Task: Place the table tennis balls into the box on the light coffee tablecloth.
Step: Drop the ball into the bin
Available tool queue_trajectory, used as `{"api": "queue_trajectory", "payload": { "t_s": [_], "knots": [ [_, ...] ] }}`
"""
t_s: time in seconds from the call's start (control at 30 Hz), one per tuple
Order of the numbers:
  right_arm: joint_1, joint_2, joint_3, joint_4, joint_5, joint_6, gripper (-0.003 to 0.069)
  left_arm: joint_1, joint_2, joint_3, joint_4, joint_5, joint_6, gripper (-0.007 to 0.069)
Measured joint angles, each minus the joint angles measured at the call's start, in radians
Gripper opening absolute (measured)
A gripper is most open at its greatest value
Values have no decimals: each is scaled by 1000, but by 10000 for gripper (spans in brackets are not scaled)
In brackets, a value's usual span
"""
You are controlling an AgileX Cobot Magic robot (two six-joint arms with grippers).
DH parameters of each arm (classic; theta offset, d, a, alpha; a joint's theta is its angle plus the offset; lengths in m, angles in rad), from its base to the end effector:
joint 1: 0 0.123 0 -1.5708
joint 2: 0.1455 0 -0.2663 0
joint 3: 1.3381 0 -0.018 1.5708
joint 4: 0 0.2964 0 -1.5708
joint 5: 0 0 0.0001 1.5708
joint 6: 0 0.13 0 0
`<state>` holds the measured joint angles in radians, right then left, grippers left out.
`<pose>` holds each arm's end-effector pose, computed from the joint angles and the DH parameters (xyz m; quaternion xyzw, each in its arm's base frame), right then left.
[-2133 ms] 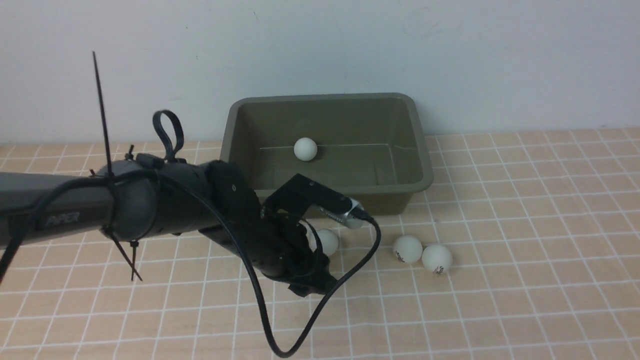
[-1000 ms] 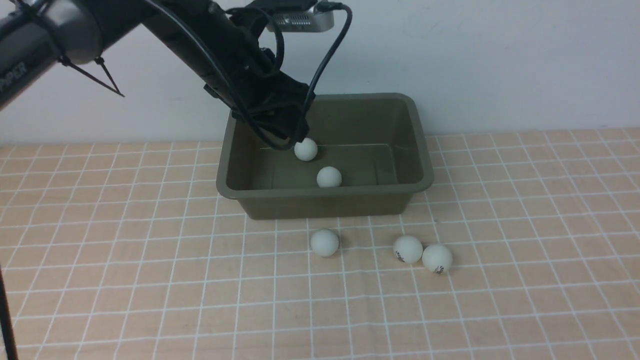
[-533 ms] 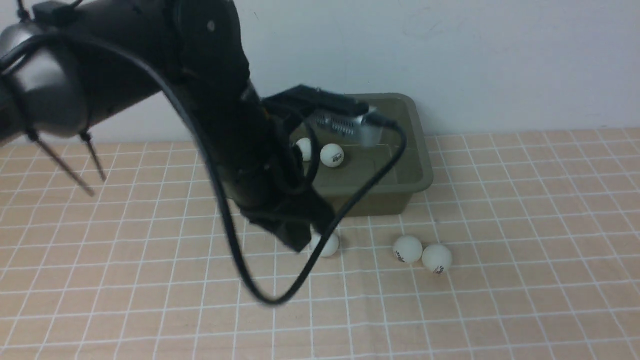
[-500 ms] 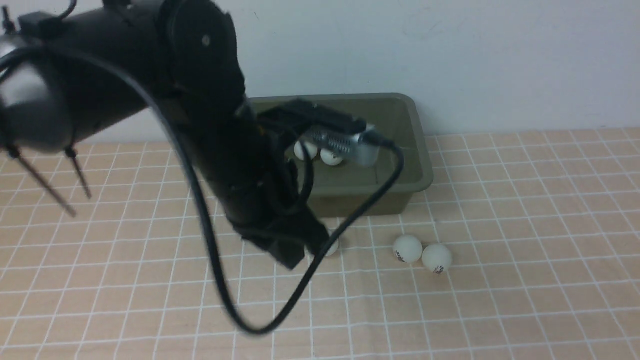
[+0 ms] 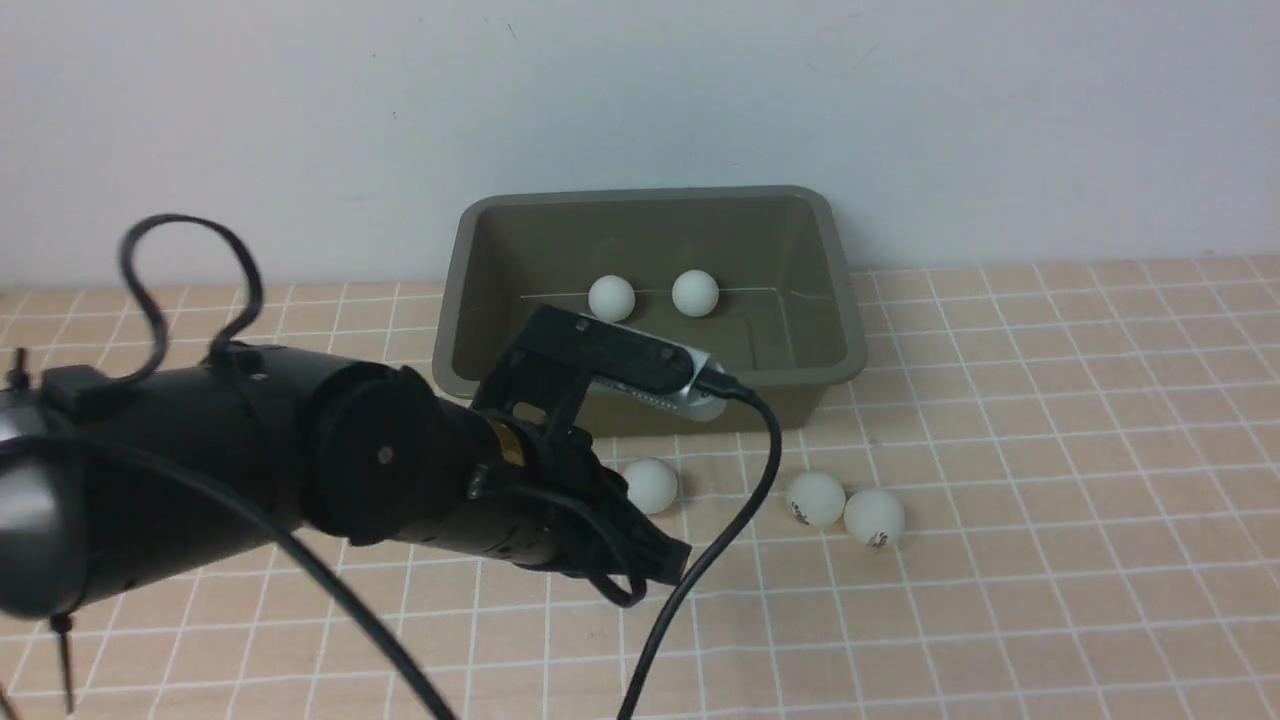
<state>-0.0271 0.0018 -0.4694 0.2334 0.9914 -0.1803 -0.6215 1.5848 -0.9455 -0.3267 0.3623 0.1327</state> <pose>0.0959 0.0226 0.2810 -0.0627 0.8354 0.0606 0.5427 0.3041 -0.2360 0.1448 0.2274 0.9146 -0.1775 0.2835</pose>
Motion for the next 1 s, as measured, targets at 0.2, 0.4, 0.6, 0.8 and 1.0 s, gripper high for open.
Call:
{"api": "queue_trajectory", "payload": {
  "t_s": [0.2,0.4,0.6,0.8,1.0],
  "knots": [
    [0,0,0,0,0,0,-15,0,129,-93,-5,-8,-6,30],
    [0,0,0,-2,0,0,-15,2,184,-123,-8,-82,-58,321],
    [0,0,0,-2,0,0,-15,7,216,-123,-8,-149,-151,470],
    [0,0,0,-2,0,0,-15,7,255,-124,-9,-230,-198,447],
    [0,0,0,-2,0,-18,-15,7,269,-124,-8,-163,-225,403]
  ]
}}
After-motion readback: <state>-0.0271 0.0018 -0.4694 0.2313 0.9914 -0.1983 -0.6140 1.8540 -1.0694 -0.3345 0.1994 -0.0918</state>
